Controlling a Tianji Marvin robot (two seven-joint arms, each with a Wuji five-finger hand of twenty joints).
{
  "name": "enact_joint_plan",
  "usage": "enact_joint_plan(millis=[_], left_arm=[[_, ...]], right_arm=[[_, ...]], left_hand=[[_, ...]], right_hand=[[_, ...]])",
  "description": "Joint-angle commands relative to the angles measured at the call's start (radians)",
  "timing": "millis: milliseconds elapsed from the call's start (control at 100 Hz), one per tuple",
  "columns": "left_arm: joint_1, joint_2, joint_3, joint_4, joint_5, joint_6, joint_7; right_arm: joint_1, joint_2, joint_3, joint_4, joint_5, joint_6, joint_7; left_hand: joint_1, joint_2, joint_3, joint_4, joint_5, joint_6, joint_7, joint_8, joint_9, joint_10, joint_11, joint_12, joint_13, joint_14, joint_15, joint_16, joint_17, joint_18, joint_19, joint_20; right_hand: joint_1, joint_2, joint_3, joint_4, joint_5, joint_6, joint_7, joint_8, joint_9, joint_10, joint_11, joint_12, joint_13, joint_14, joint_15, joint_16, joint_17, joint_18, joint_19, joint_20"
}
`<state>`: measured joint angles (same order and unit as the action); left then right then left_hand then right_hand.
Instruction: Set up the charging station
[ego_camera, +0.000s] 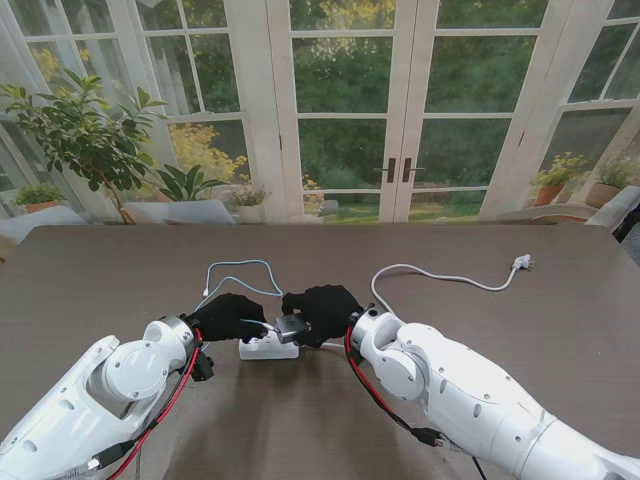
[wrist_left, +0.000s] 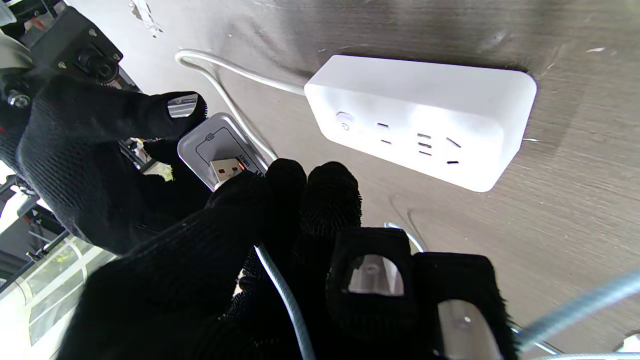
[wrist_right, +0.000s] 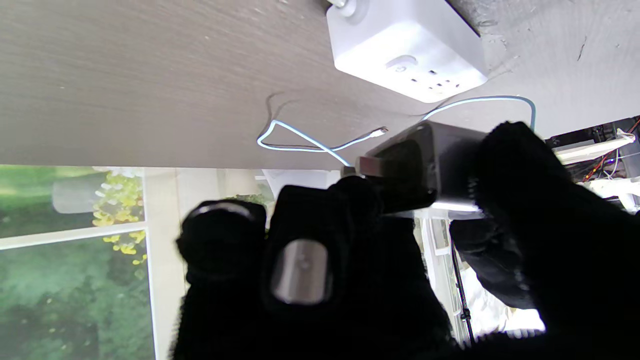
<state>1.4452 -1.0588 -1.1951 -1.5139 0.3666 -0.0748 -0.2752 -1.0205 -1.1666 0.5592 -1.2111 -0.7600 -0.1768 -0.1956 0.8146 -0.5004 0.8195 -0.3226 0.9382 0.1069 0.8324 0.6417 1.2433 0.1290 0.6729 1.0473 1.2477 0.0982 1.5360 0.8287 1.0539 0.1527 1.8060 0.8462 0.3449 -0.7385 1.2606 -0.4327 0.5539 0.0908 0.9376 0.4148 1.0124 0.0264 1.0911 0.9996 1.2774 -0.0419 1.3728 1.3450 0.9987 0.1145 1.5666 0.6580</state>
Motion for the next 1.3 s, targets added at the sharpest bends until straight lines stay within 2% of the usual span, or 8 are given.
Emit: enact_joint_plan(millis=[0, 530, 700, 910, 1100, 1290], left_arm=[[0.003, -0.012, 0.003, 0.001, -0.008, 0.005, -0.012], [0.027, -0.012, -0.005, -0.010, -0.014, 0.028, -0.010], [0.031, -0.014, -0.007, -0.005, -0.018, 0.023, -0.002], [0.035, -0.019, -0.008, -0.001, -0.006, 0.019, 0.024], [0.034, -0.028, 0.001, 0.017, -0.004, -0.006, 0.070], [0.037, -0.033, 0.008, 0.034, 0.004, -0.053, 0.106]], right_arm=[[-0.008, -0.008, -0.001, -0.014, 0.004, 0.002, 0.013], [-0.021, -0.005, 0.021, -0.021, 0.015, 0.004, 0.020], [-0.023, -0.004, 0.025, -0.021, 0.013, -0.001, 0.018], [-0.025, -0.004, 0.028, -0.023, 0.011, 0.000, 0.015], [-0.026, -0.006, 0.027, -0.023, 0.016, 0.006, 0.016], [-0.030, -0.007, 0.030, -0.030, 0.034, 0.024, 0.034]], left_hand=[[0.044, 0.053, 0.005, 0.052, 0.047, -0.029, 0.018, 0.006, 0.069, 0.028, 0.021, -0.006, 0.024, 0.004, 0.089, -0.005, 0.063, -0.136, 0.288, 0.015], [0.042, 0.054, 0.008, 0.050, 0.048, -0.027, 0.018, 0.007, 0.075, 0.023, 0.022, -0.007, 0.025, -0.011, 0.100, -0.005, 0.064, -0.144, 0.288, 0.020], [0.040, 0.060, 0.003, 0.050, 0.047, -0.026, 0.018, 0.010, 0.074, 0.019, 0.024, -0.007, 0.026, -0.053, 0.128, -0.008, 0.070, -0.191, 0.288, 0.045], [0.027, 0.070, 0.004, 0.045, 0.046, -0.033, 0.022, 0.019, 0.082, 0.001, 0.030, -0.009, 0.028, -0.142, 0.194, -0.025, 0.079, -0.281, 0.288, 0.112], [0.019, 0.076, 0.004, 0.041, 0.038, -0.043, 0.031, 0.027, 0.084, -0.002, 0.036, -0.006, 0.028, -0.161, 0.221, -0.028, 0.080, -0.294, 0.288, 0.132], [0.016, 0.068, 0.003, 0.038, 0.024, -0.076, 0.037, 0.011, 0.091, 0.005, 0.031, -0.006, 0.027, -0.152, 0.234, -0.034, 0.080, -0.293, 0.288, 0.142]], right_hand=[[0.084, 0.107, 0.080, 0.057, 0.088, -0.077, 0.509, 0.074, 0.030, -0.022, 0.011, 0.025, 0.041, 0.002, 0.045, -0.567, 0.019, 0.013, 0.085, 0.019], [0.083, 0.105, 0.086, 0.055, 0.089, -0.067, 0.507, 0.086, 0.033, -0.020, 0.009, 0.033, 0.041, 0.000, 0.048, -0.563, 0.022, 0.018, 0.082, 0.022], [0.083, 0.105, 0.085, 0.055, 0.088, -0.071, 0.507, 0.089, 0.032, -0.021, 0.009, 0.033, 0.041, 0.000, 0.047, -0.563, 0.023, 0.016, 0.082, 0.023], [0.082, 0.105, 0.085, 0.055, 0.088, -0.071, 0.505, 0.090, 0.032, -0.021, 0.008, 0.033, 0.041, 0.000, 0.047, -0.562, 0.023, 0.016, 0.082, 0.023], [0.081, 0.106, 0.084, 0.056, 0.086, -0.074, 0.505, 0.092, 0.032, -0.022, 0.008, 0.033, 0.041, 0.000, 0.048, -0.562, 0.023, 0.016, 0.082, 0.024], [0.083, 0.106, 0.084, 0.056, 0.088, -0.070, 0.504, 0.094, 0.033, -0.020, 0.007, 0.032, 0.041, -0.002, 0.049, -0.561, 0.024, 0.018, 0.082, 0.024]])
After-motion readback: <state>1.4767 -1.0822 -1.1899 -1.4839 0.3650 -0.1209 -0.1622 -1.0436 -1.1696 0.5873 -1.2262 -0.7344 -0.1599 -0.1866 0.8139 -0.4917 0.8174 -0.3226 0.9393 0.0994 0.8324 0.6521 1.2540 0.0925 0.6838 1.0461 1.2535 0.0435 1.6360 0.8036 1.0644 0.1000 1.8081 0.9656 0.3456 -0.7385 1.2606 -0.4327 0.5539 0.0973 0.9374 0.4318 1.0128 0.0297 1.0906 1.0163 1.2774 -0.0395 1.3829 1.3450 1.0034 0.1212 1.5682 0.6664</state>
